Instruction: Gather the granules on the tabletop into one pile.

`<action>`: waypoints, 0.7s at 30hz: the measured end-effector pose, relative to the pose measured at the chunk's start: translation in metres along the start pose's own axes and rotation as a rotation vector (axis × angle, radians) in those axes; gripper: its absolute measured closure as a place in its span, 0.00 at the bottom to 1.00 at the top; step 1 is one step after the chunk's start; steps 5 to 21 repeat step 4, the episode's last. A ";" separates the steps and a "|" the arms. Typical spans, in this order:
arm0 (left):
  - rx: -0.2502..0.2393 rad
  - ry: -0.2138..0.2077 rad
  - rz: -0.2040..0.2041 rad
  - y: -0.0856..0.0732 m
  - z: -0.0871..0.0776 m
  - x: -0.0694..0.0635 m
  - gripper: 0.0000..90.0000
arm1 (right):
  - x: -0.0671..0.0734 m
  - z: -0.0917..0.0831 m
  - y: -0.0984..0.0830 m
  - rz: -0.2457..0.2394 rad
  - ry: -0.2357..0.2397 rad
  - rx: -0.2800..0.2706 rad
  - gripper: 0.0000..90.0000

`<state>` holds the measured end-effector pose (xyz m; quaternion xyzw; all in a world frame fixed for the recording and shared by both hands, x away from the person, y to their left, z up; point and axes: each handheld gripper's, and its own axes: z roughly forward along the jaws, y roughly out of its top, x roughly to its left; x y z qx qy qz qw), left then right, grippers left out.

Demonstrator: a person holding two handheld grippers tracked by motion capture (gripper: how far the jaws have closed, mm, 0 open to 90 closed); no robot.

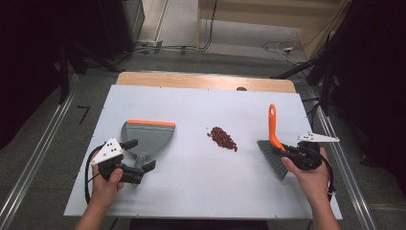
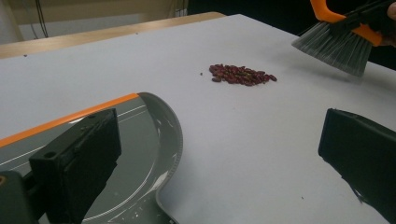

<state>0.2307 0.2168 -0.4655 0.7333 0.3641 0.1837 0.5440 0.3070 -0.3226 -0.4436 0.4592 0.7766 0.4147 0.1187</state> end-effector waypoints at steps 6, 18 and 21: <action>-0.001 -0.001 0.000 0.000 0.000 -0.001 0.00 | -0.001 0.001 0.000 0.006 0.006 -0.006 0.76; -0.001 -0.001 0.000 0.000 0.000 -0.001 0.00 | -0.001 0.001 0.000 0.006 0.006 -0.006 0.76; -0.001 -0.001 0.000 0.000 0.000 -0.001 0.00 | -0.001 0.001 0.000 0.006 0.006 -0.006 0.76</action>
